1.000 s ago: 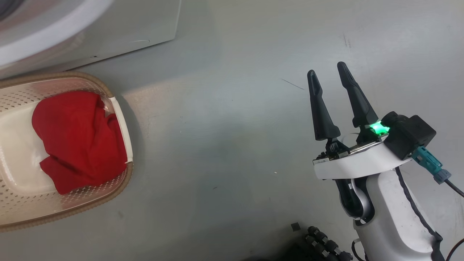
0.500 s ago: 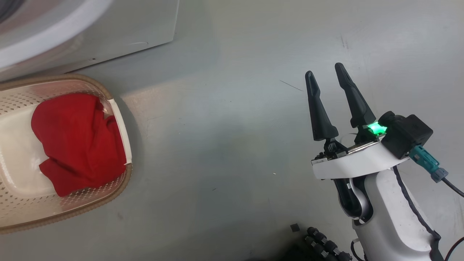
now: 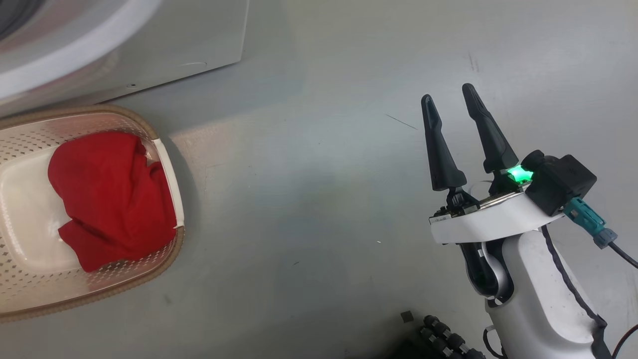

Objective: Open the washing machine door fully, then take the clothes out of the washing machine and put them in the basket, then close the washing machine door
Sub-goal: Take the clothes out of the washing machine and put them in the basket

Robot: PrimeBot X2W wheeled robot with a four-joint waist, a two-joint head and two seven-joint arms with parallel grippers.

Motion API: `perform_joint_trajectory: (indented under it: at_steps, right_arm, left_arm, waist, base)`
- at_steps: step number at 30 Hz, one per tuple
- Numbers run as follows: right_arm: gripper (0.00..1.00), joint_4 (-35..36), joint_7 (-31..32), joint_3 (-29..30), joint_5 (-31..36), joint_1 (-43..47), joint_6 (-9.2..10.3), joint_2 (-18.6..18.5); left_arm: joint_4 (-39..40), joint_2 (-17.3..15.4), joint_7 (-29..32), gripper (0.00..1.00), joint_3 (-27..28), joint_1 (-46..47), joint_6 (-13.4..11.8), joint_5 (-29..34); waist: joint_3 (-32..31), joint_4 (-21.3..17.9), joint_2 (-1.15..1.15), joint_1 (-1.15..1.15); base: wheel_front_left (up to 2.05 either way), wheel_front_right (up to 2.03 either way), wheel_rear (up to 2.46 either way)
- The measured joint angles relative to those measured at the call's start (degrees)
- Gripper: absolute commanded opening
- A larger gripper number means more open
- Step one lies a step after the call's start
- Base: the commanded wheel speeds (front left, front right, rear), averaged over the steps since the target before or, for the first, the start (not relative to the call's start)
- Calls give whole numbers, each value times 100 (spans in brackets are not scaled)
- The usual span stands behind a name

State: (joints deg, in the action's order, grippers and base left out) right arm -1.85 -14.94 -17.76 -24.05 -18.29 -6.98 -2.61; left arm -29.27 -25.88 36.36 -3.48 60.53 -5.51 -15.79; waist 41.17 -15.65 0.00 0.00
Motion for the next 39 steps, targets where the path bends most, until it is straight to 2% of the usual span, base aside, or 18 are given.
perform_joint_trajectory:
  at_steps: [8, 18, 39]
  right_arm:
    - [100, -2, 0, 52, 45, -3, 0, 0]
    - [100, -42, 0, 152, 225, -3, 0, -1]
    - [100, -163, 0, 274, 572, 106, 0, -5]
  left_arm:
    - [103, 55, -408, 0, 0, 4, 0, 20]
    - [166, 366, -1158, 0, 87, -63, 4, -87]
    - [513, 1057, -2908, 0, 358, -1014, 78, -491]
  waist:
    - [-42, 46, 0, 0]
    - [-202, 158, 0, 0]
    - [-736, 554, 0, 0]
  base:
    - [0, 0, 0]
    - [0, 0, 0]
    - [0, 0, 0]
